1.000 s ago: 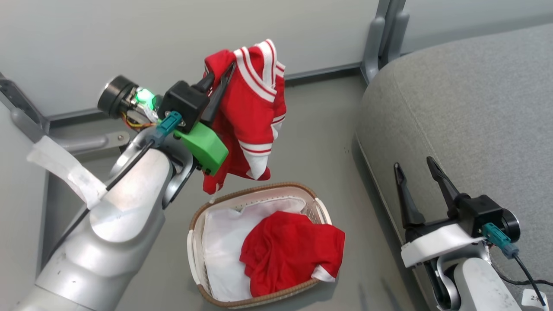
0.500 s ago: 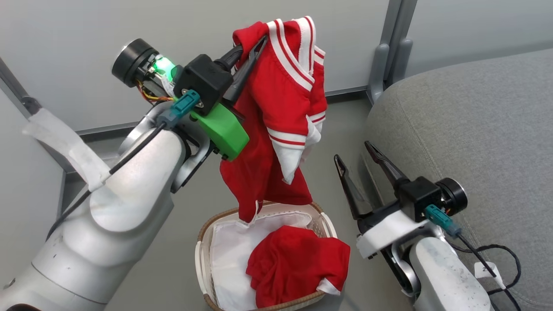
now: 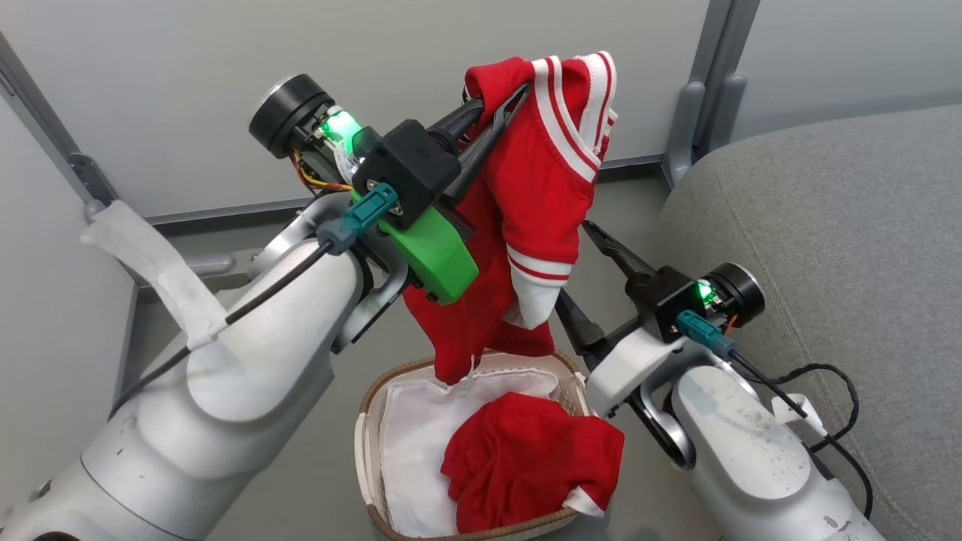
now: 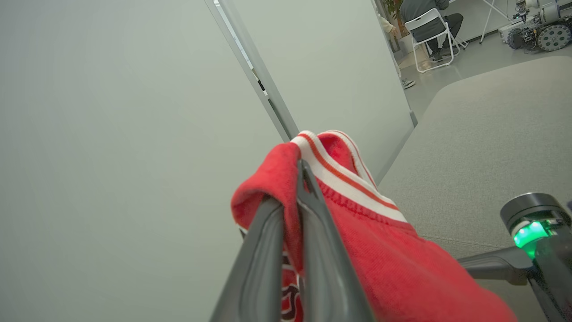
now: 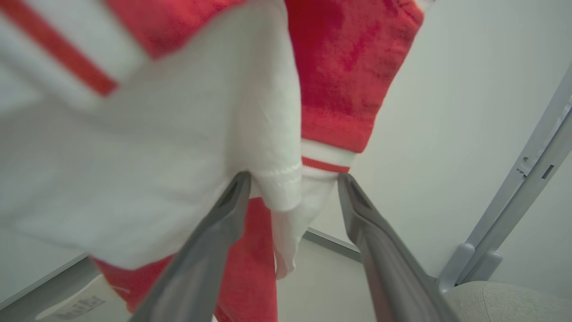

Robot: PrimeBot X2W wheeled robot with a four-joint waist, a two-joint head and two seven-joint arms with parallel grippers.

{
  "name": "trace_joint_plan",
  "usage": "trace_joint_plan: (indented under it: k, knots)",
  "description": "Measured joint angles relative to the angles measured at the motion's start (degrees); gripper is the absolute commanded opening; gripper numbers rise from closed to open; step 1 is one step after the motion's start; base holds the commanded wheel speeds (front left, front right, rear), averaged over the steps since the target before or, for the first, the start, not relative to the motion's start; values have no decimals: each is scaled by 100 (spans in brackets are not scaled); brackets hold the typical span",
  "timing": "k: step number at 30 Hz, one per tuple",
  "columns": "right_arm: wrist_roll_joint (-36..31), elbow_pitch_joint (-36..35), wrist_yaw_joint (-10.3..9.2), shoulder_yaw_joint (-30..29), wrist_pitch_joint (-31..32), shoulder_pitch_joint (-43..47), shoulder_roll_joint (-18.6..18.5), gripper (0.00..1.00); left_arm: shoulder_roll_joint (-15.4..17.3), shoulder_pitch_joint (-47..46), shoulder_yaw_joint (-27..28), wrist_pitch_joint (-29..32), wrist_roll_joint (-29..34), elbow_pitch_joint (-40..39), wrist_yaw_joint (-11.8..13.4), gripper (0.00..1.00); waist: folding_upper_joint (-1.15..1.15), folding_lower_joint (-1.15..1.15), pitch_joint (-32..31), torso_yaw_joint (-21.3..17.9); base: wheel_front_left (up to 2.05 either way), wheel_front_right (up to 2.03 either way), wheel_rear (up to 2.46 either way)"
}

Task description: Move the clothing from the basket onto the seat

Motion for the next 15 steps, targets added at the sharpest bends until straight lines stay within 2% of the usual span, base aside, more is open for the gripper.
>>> trace_joint_plan:
  k: [8, 9, 11, 13, 15]
  knots:
    - [560, 337, 0, 818, 0, -416, 2, 100, -37, 2, -129, -16, -52, -62, 0, 0, 0, 0, -15, 85, 0, 0, 0]
    - [632, 388, 0, 912, 0, -459, 1, 82, -37, 3, -134, -37, -65, -60, 0, 0, 0, 0, -16, 95, 0, 0, 0]
    - [731, 456, 0, 1036, 0, -531, 3, 36, -36, 8, -136, -57, -93, -57, 0, 0, 0, 0, -19, 108, 0, 0, 0]
    - [775, 474, 0, 1124, 0, -613, 1, 0, -31, 31, -129, -67, -118, -44, 7, 0, 0, 0, -22, 119, 0, 0, 0]
    - [806, 482, 0, 1166, 0, -643, 2, 0, -18, 65, -97, -88, -176, -25, 45, 0, 0, 0, -21, 124, 0, 0, 0]
